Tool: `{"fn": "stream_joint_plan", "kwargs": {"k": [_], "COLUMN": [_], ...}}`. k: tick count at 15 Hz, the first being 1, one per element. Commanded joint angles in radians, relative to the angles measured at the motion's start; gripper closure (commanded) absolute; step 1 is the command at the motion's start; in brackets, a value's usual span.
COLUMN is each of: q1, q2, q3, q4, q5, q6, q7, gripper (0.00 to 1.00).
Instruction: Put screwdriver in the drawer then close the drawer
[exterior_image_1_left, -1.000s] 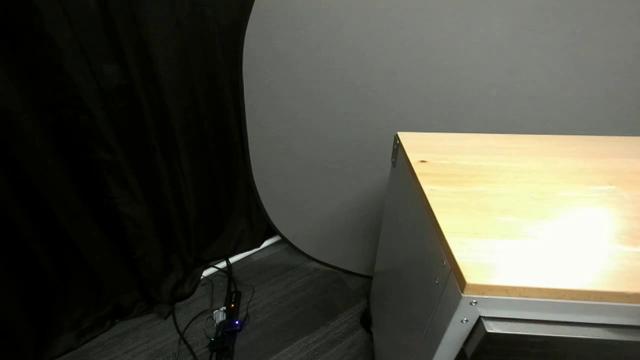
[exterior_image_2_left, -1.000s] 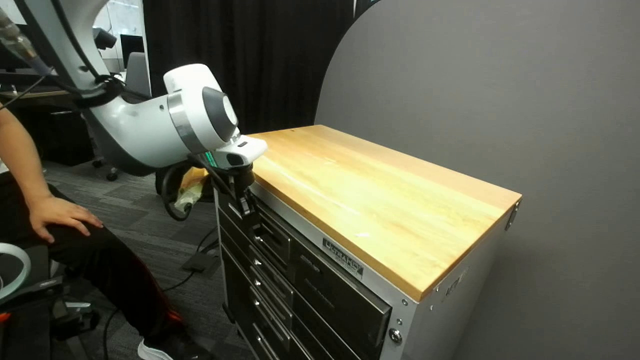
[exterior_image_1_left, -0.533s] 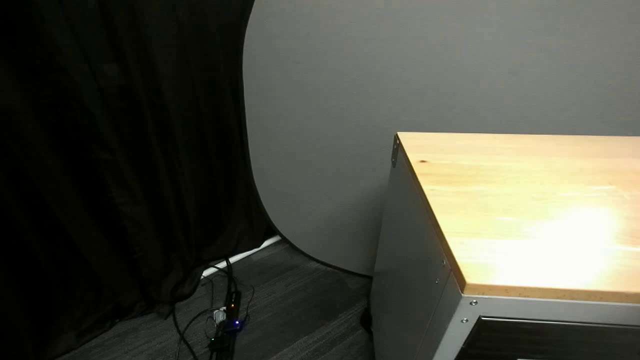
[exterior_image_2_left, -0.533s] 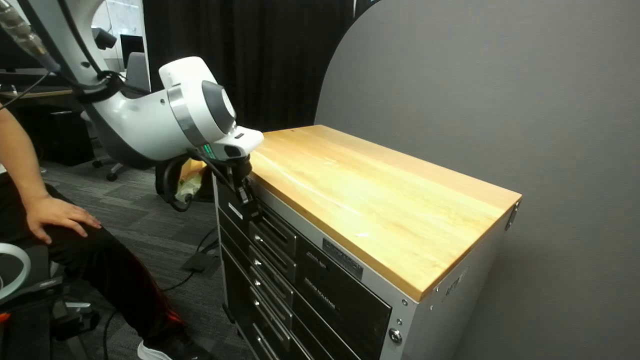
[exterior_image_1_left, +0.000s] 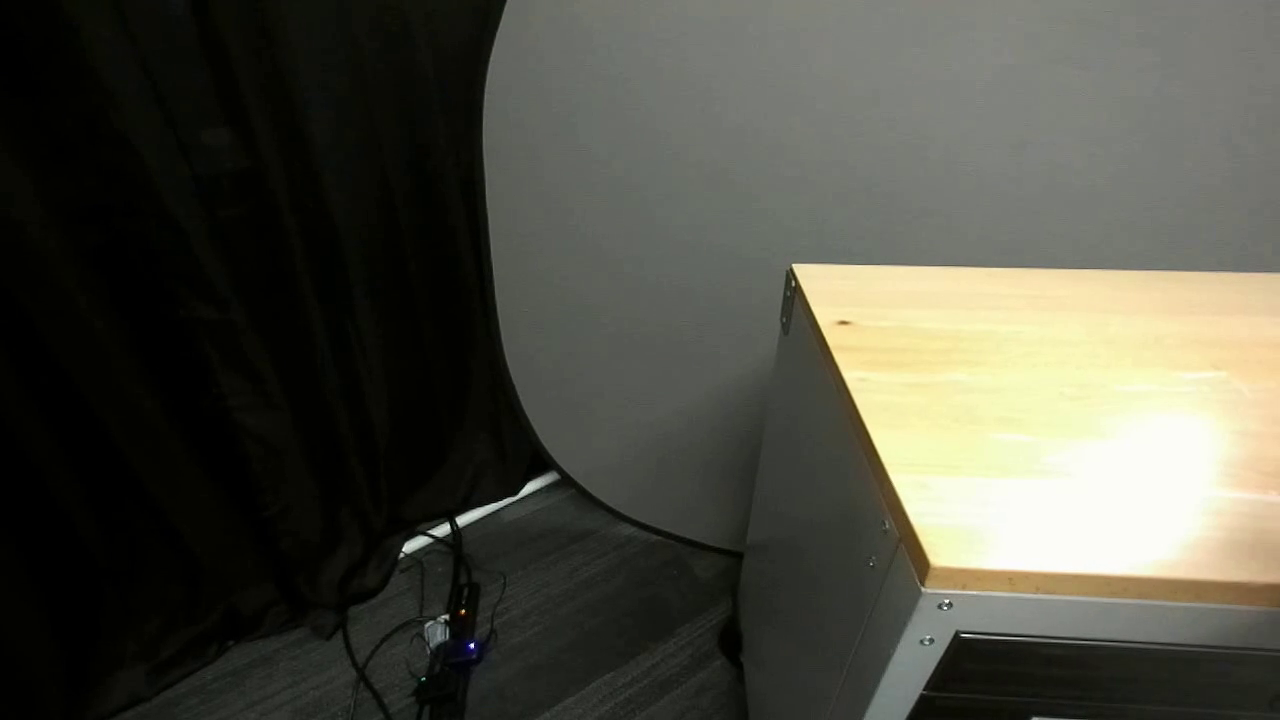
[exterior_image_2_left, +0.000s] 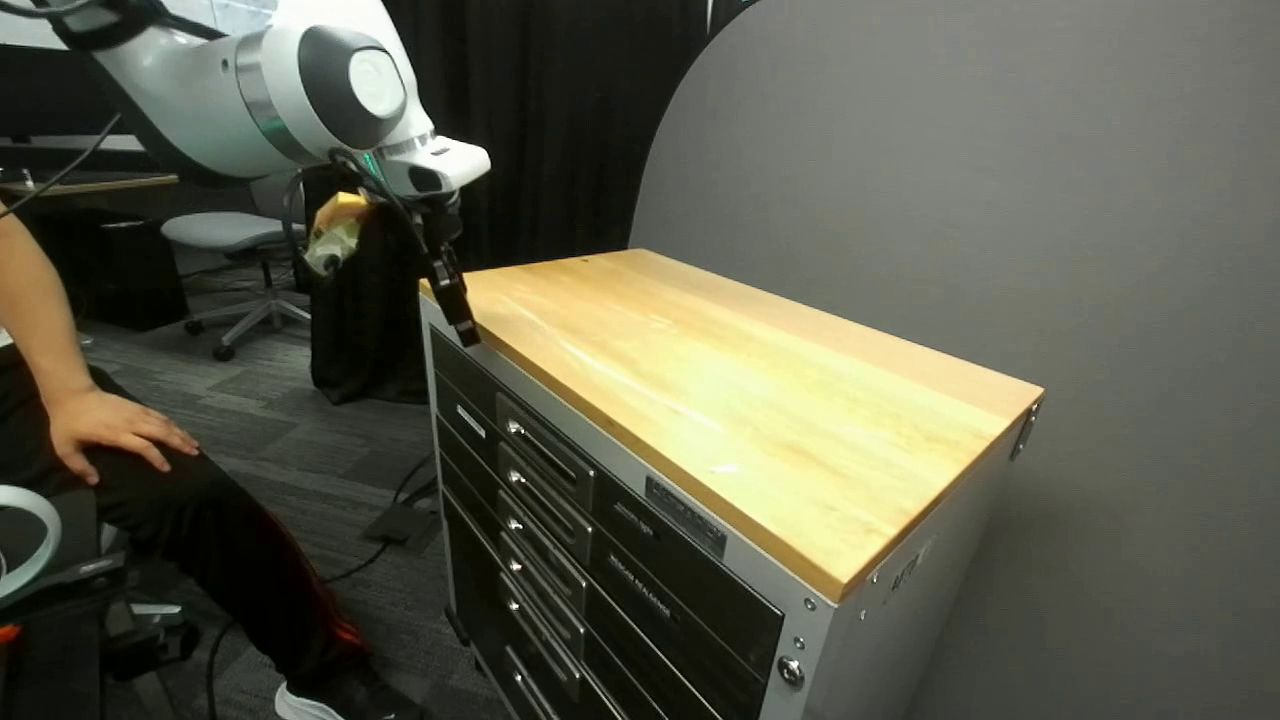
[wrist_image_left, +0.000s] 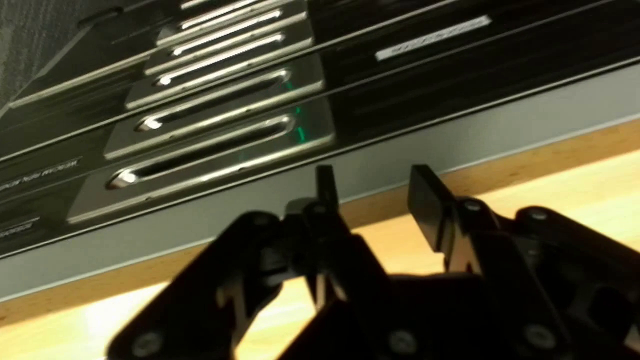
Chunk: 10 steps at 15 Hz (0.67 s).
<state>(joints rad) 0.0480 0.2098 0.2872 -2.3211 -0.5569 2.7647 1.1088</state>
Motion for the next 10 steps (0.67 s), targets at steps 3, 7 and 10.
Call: {"fn": "stream_joint_plan", "kwargs": {"k": [3,7,10], "q1": [-0.191,0.006,0.074], "q2": [-0.04,-0.107,-0.113], "q3": [0.35,0.149,0.053], "q4": [0.17,0.351,0.504], "q5": [0.454,0.559,0.513], "q6": [-0.378,-0.69,-0.891], "q7": [-0.402,-0.548,-0.61], "gripper": [0.11,0.0,0.0]}}
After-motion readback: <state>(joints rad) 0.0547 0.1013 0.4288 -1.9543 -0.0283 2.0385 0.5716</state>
